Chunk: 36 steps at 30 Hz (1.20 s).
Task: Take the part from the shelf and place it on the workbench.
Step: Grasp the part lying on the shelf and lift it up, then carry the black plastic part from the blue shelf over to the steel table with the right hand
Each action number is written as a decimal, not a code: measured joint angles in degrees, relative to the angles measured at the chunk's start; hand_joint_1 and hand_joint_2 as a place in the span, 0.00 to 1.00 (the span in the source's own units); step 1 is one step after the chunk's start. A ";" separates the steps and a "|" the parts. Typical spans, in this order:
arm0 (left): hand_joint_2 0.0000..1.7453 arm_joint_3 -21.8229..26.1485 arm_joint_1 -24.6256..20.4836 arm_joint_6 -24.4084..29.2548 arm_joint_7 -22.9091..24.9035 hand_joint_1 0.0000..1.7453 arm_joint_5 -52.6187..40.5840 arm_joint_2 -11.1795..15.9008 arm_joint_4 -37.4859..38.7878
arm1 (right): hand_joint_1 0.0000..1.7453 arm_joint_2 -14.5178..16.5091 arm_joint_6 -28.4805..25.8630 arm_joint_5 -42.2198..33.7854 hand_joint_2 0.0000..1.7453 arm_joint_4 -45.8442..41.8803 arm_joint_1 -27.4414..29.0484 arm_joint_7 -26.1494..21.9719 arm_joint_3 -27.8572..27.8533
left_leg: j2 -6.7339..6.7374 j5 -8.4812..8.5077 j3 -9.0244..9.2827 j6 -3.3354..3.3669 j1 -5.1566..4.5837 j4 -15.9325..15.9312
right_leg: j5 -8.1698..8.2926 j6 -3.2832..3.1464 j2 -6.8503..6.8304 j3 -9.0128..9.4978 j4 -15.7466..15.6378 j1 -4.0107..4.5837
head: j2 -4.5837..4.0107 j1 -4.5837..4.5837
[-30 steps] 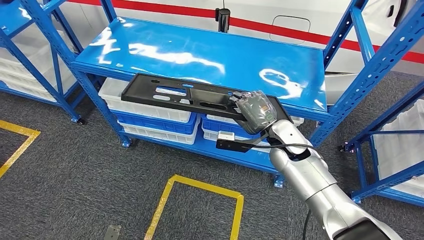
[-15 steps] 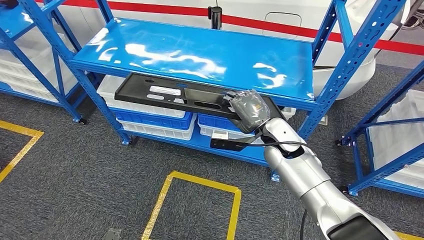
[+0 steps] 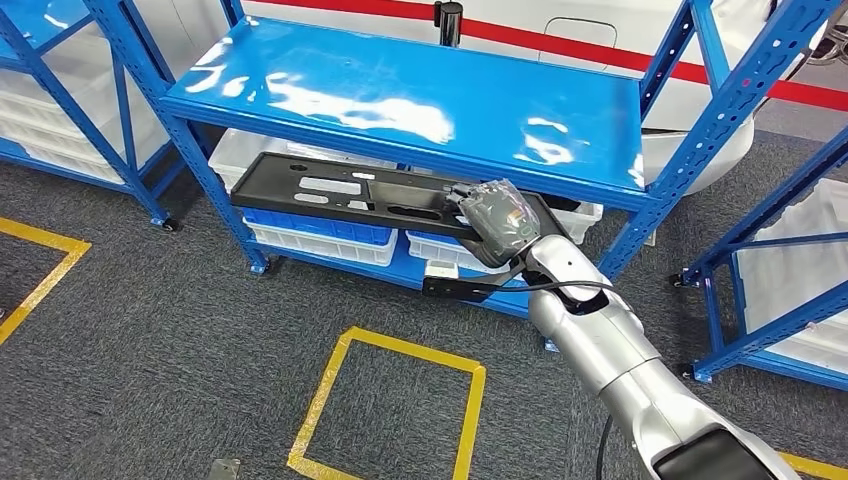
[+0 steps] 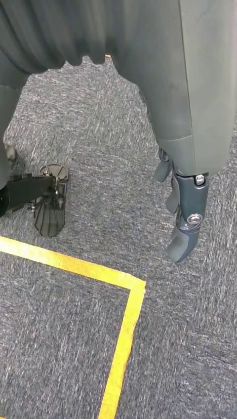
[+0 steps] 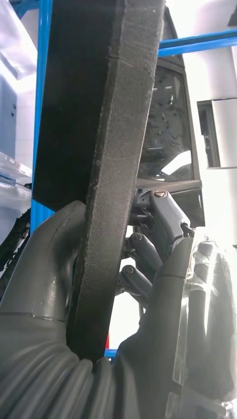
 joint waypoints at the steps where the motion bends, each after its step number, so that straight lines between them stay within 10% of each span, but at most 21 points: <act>1: 1.00 0.03 0.02 0.07 -0.06 0.00 -0.01 -0.08 0.00 | 0.98 0.02 0.00 -0.06 1.00 0.01 -0.11 -0.08 -0.01 | -0.01 0.23 -0.25 -0.29 -0.06 0.04 | 1.06 0.00 0.01 2.52 -4.09 0.14 | 0.00 -0.03; 6: 1.00 0.24 0.22 0.45 -0.31 0.00 -0.06 -0.33 0.01 | 0.98 0.06 0.28 0.20 1.00 0.13 -0.24 0.03 0.08 | -0.07 0.89 -1.19 -1.78 -0.11 0.73 | 2.76 -1.28 0.10 4.32 -8.40 0.15 | 0.00 -0.22; 11: 1.00 0.30 0.41 0.47 -0.47 0.00 -0.37 -0.34 0.02 | 0.98 0.44 1.05 0.58 1.00 0.14 -0.31 0.31 0.19 | -0.16 -8.03 -5.93 -3.34 0.52 14.12 | 4.02 -2.94 -0.04 2.98 -8.38 -0.21 | 0.00 -0.45; 13: 1.00 0.31 0.46 0.47 -0.61 0.00 -0.68 -0.34 0.02 | 0.98 0.45 1.19 0.78 1.00 0.14 -0.24 0.40 0.35 | -0.15 -7.97 -5.68 -3.56 0.62 15.98 | 4.33 -2.91 -0.04 2.30 -8.05 -0.14 | 0.00 -0.46; 18: 1.00 0.31 0.46 0.34 -0.61 0.00 -1.07 -0.33 0.02 | 0.98 0.45 1.20 1.28 1.00 0.11 -0.43 0.26 0.66 | -0.31 -3.95 2.78 -2.81 0.44 2.23 | 4.88 -2.07 0.00 1.18 -7.33 0.12 | 0.00 -0.43; 23: 1.00 0.32 0.60 -0.15 -0.42 0.00 -1.19 -0.43 0.02 | 0.98 0.28 1.04 2.42 1.00 -0.13 -0.53 -0.09 1.10 | -0.37 -2.58 2.21 -0.42 0.19 0.83 | 3.90 -0.96 -0.03 -0.89 -4.97 0.28 | 0.00 -0.35; 27: 1.00 0.38 0.64 -0.25 -0.32 0.00 -1.17 -0.46 0.02 | 0.98 -0.02 1.02 2.57 1.00 -0.19 -0.03 -0.10 1.43 | -1.08 -1.58 1.11 0.46 0.06 0.61 | -2.22 -1.41 0.03 -7.28 9.69 0.21 | 0.00 -0.31; 29: 1.00 0.42 0.74 -0.29 -0.28 0.00 -1.17 -0.49 0.03 | 0.98 -0.13 1.03 2.64 1.00 -0.19 0.25 -0.10 1.54 | -1.90 -1.23 0.78 0.22 0.01 0.63 | -1.23 -0.78 0.11 -5.67 7.64 0.21 | 0.00 -0.29; 33: 1.00 0.51 0.78 -0.30 -0.22 0.00 -1.19 -0.68 0.03 | 0.98 -0.26 1.03 2.75 1.00 -0.23 0.11 -0.10 1.57 | -3.51 -0.64 0.21 -0.67 -0.39 0.82 | 3.12 -0.57 2.36 2.53 -6.96 0.45 | 0.00 -0.31; 36: 1.00 0.54 1.07 -0.29 -0.17 0.00 -1.19 -0.66 0.04 | 0.98 -0.18 1.10 3.10 1.00 -0.26 0.04 -0.10 1.79 | -4.36 -0.33 -0.42 -1.47 -0.34 1.01 | 3.62 -1.16 1.45 2.78 -7.80 0.10 | 0.00 -0.32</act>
